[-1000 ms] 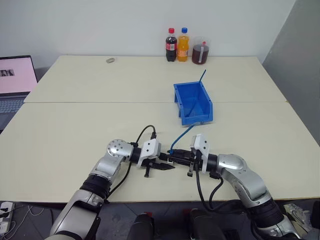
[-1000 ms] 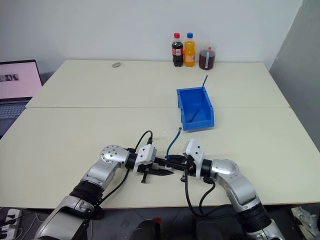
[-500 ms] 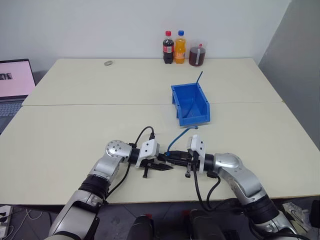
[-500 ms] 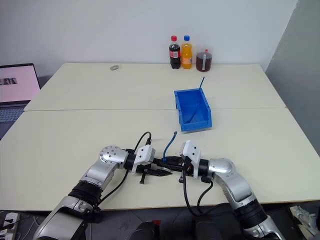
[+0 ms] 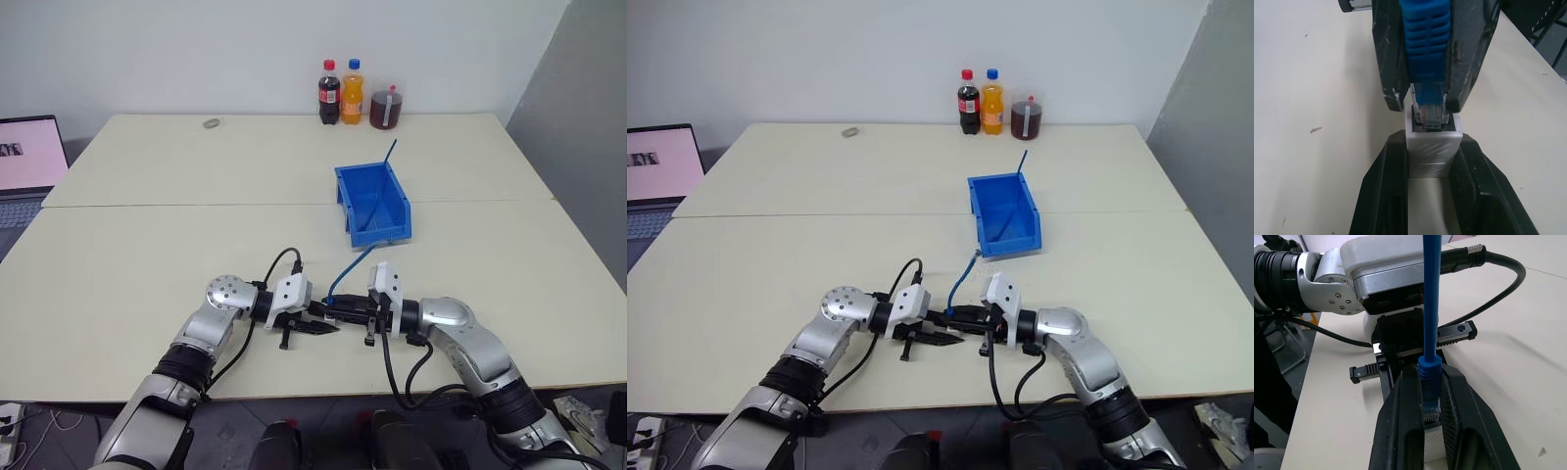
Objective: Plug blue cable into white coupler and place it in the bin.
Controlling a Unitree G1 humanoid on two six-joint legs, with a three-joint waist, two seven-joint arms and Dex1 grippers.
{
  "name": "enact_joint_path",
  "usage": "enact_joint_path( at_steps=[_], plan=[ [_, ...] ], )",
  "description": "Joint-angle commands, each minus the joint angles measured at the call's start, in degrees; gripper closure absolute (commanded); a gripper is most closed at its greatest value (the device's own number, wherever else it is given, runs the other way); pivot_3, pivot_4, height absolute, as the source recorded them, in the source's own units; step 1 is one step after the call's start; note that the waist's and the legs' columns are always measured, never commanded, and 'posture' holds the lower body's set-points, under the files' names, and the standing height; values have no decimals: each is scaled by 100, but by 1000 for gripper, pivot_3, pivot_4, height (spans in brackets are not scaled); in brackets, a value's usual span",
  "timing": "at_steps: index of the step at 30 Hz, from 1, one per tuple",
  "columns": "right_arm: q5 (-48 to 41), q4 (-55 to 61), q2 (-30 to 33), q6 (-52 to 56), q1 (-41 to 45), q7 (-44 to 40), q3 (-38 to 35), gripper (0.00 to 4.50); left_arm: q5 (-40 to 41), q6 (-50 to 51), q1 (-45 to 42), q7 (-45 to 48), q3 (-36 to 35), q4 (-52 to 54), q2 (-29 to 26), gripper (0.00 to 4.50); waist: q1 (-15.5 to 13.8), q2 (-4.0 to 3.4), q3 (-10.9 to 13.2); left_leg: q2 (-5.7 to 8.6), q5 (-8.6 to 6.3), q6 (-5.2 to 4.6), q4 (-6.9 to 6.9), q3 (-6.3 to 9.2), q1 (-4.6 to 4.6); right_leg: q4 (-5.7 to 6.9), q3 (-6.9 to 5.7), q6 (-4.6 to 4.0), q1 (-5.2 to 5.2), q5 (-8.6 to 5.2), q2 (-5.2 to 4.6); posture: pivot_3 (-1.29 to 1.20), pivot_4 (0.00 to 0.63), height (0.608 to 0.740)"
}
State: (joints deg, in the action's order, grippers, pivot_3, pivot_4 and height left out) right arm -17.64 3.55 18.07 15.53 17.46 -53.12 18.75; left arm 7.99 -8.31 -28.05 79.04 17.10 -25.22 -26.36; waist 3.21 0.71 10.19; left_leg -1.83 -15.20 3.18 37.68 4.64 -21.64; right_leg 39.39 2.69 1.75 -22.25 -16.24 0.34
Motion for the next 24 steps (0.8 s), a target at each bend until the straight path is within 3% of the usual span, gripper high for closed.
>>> enact_joint_path(
  at_steps=[1, 12, 24],
  plan=[
    [101, -74, -58, -329, -30, 60, -105, 4333, -186, 125, 184, 53, 93, -153, -186, 3708, 4, 0, 0, 0, 0, 0, -1, 0, 0, 0, 0, 0, 0, 0, 0, 0, 150, 740],
    [568, -589, -346, -1545, -246, 311, -55, 4334, -175, 150, 194, 75, 97, -131, -191, 3708, 17, 0, 0, -5, 0, 0, -23, -2, 15, -2, 4, -1, 1, -1, 6, 0, 150, 740],
    [816, -1191, -282, -2129, -302, 110, 90, 4335, -164, 182, 246, 73, 89, -46, -228, 3708, 18, 1, 0, -11, 1, 1, -77, -7, 68, -9, 12, -20, 24, -12, 14, 0, 150, 740]
  ],
)
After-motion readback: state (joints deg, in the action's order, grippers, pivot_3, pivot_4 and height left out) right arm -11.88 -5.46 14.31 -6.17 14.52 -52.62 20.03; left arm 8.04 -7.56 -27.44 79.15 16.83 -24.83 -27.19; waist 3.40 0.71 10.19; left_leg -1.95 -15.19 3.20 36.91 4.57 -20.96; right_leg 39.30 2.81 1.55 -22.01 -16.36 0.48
